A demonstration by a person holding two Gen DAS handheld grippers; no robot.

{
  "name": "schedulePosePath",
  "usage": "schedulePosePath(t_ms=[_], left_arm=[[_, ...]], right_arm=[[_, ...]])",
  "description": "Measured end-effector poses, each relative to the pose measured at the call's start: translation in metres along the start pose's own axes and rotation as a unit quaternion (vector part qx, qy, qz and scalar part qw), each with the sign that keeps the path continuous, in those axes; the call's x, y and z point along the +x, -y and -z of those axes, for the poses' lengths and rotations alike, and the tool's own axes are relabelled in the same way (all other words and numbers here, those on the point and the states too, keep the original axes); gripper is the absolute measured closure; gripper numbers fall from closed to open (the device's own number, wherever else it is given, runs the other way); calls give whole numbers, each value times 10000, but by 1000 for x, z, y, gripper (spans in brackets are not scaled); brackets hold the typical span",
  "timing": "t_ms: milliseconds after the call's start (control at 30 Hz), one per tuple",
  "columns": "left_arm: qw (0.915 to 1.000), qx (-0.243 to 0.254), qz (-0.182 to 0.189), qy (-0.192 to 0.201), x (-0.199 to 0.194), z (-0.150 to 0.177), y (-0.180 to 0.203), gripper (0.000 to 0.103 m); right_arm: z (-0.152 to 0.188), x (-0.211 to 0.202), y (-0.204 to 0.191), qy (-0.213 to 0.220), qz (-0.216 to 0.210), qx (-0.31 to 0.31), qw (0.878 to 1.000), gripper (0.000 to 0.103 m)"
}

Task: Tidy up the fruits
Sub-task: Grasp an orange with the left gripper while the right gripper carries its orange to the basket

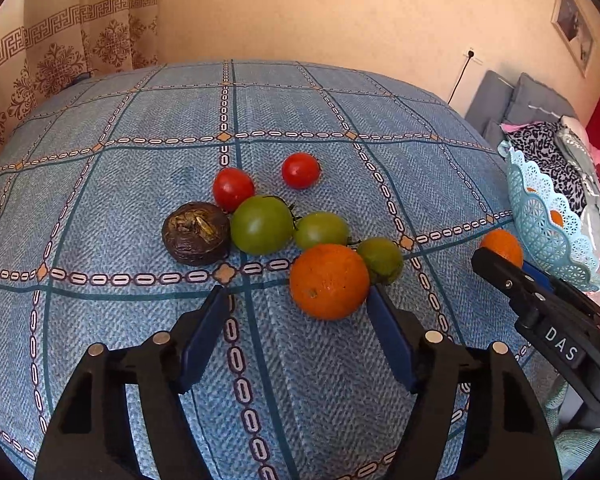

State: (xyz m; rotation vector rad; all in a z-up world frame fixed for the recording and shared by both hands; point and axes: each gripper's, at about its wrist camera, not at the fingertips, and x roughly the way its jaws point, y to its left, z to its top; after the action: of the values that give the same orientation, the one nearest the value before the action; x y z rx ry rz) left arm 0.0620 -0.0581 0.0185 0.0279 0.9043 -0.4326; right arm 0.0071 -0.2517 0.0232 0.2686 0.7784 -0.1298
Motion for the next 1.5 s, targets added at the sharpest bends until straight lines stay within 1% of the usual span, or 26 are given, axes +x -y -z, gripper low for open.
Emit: schedulePosePath(t_ms=[33,100,133,200,400,633,900,1033,1200,1367,1500], left_arm=[[10000,49,26,13,0,0,2,37],[9999,120,101,26,1,0,7,49],[9998,148,140,24,2,0,10,52],[9996,191,228,27,1,0,12,64],[9993,264,253,48,-3,2,16,64],[9991,345,205,148,-20,2,24,64],[9976,469,275,437,-50,-6,43,64],[9958,599,361,590,-64,-13,60,64],[9932,809,476,690,-70,-19,87,64],[9907,1008,601,686,-67,-25,115,64],[9884,1179,689,659,-61,-31,138,64]], right_arm=[[0,-1,1,7,-25,7,10000,63],[1,-3,2,18,-81,17,10000,63],[1,-5,4,29,-111,14,9999,63],[2,-8,4,54,-157,3,9999,63],[2,-18,4,165,-249,-2,9996,63],[0,-39,9,366,-342,40,9987,63],[-6,-68,25,715,-357,211,9966,63],[-8,-85,44,928,-246,384,9946,63],[-11,-99,74,1115,29,619,9918,63],[-11,-101,106,1074,387,863,9897,63],[-6,-100,129,1023,570,1032,9877,63]])
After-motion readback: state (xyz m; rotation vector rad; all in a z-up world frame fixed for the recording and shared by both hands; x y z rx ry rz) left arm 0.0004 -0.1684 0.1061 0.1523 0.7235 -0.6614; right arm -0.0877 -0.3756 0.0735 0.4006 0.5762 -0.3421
